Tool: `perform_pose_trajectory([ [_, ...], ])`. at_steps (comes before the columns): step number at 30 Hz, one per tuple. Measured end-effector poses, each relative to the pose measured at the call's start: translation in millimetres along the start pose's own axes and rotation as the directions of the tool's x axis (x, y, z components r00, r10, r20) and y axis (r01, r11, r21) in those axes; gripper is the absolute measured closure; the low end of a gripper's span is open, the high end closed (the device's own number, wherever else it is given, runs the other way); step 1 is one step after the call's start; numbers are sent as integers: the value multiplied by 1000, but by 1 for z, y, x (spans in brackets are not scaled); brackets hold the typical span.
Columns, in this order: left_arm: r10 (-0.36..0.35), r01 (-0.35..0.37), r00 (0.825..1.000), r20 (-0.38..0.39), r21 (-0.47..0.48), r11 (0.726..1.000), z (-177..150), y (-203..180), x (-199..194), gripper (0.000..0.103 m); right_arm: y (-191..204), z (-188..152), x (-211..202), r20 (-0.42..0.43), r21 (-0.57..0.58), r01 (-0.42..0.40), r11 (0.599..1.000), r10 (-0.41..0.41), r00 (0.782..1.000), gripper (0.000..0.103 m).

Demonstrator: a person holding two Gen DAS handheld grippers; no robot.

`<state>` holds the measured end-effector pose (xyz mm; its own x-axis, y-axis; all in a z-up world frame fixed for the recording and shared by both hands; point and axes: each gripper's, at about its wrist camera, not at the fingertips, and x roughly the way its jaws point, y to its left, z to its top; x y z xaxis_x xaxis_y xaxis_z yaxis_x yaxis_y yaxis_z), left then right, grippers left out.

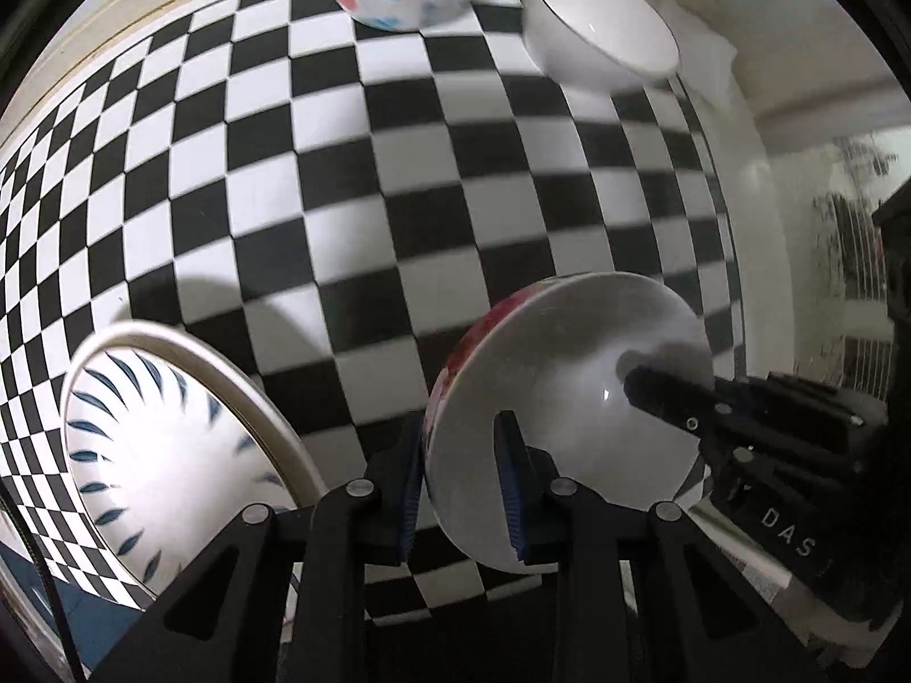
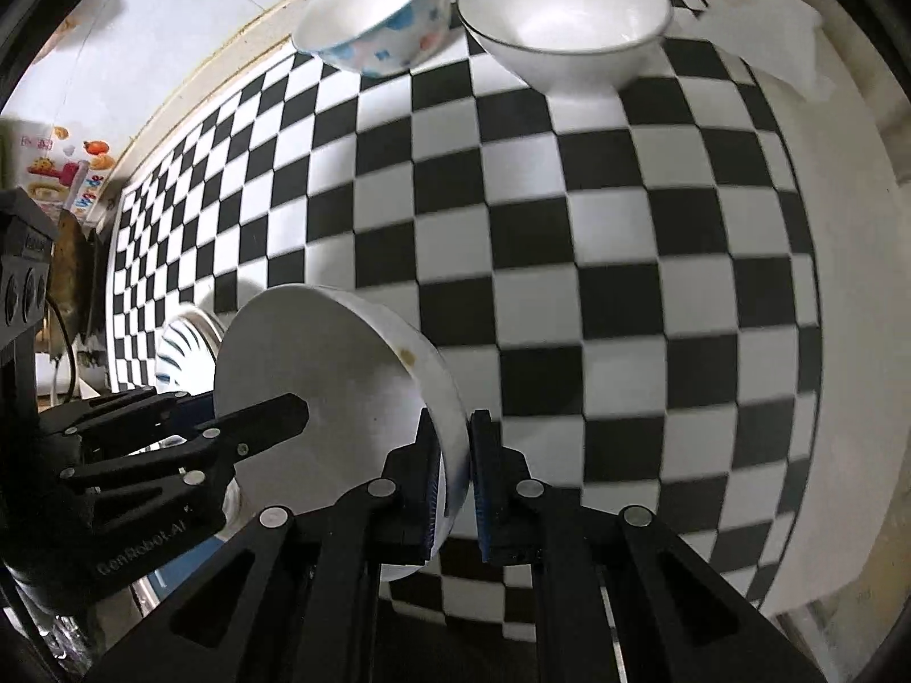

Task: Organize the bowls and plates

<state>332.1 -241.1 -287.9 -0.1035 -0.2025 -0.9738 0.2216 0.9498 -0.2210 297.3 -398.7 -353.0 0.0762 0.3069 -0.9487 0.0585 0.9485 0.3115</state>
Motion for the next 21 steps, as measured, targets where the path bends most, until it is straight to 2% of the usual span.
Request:
perform_pose_trajectory([
  [8, 5, -3, 999, -51, 40, 999, -16, -9, 16, 81, -28, -30, 8, -38, 52, -14, 999, 16, 999, 91],
  [17, 4, -1, 997, -80, 28, 1000, -12, -6, 29, 81, -39, -33, 28, -74, 100, -27, 995, 34, 997, 91],
  [21, -7, 6, 995, -95, -6, 1000, -7, -2, 28, 81, -42, -29, 33, -93, 128, -55, 990, 67, 993, 88],
])
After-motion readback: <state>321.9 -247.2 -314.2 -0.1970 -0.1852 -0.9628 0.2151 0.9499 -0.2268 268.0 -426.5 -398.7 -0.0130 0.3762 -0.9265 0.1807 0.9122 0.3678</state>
